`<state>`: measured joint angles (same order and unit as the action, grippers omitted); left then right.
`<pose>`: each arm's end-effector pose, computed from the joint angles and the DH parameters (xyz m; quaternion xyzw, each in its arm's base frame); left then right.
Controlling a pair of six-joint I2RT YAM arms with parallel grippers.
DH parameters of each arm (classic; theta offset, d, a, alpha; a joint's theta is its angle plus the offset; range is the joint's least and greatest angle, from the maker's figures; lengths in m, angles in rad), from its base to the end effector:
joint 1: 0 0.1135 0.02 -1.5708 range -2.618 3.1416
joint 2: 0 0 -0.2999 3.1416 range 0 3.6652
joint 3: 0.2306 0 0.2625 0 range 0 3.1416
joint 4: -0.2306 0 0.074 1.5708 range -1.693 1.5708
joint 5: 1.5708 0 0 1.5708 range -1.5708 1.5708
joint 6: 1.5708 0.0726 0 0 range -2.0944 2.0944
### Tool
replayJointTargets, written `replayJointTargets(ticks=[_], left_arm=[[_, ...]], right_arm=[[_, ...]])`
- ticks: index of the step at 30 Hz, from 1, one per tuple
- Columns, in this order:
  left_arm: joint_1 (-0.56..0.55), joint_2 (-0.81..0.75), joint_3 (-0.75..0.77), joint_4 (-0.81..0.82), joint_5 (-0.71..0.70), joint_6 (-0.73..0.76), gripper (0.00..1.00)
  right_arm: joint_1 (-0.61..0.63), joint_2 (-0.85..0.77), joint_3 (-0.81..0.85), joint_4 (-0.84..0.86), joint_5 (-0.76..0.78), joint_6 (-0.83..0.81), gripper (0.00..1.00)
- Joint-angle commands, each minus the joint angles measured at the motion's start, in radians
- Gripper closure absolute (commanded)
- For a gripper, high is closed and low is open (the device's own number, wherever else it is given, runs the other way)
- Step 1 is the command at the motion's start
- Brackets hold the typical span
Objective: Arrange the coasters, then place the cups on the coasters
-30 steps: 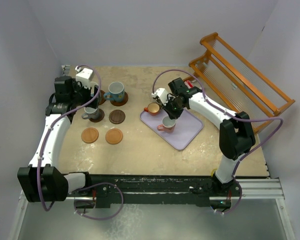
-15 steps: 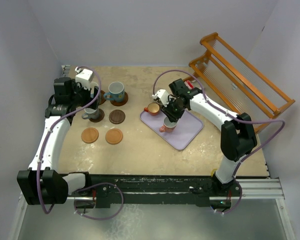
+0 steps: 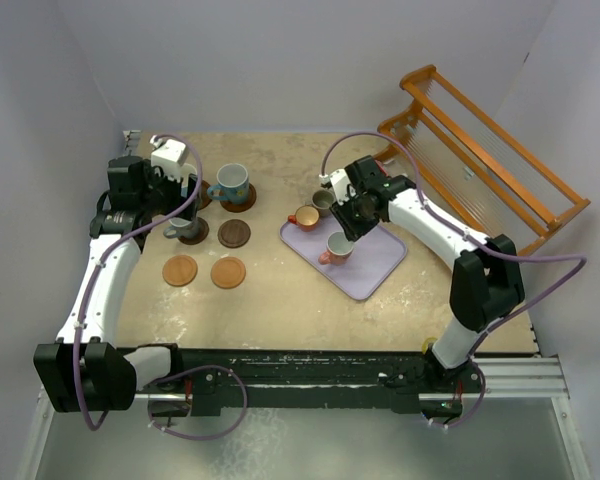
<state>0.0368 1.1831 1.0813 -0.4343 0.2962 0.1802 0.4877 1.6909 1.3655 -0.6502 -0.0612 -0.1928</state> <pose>0.2908 -0.0105 0.3516 0.1344 0.8522 -0.0745 0.5002 0.3507 0.1911 0.2651 -0.3274 0.8978 0.0720 0.2856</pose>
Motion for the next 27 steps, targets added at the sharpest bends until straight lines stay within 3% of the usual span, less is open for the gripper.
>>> replayJointTargets(ticks=[1,11,22,27], left_arm=[[-0.008,-0.027,0.002,0.036,0.005,0.026,0.25],[-0.017,-0.020,-0.002,0.042,0.003,0.029,0.25],[-0.102,0.017,0.025,0.071,-0.045,0.016,0.25],[-0.163,0.057,0.093,0.058,-0.042,-0.021,0.25]], right_arm=[[-0.004,0.027,-0.003,0.014,0.026,0.101,0.62],[-0.006,0.073,-0.018,0.035,0.026,0.160,0.70],[-0.005,0.024,0.026,0.048,0.005,0.180,0.97],[-0.003,-0.025,0.093,0.074,0.040,0.195,1.00]])
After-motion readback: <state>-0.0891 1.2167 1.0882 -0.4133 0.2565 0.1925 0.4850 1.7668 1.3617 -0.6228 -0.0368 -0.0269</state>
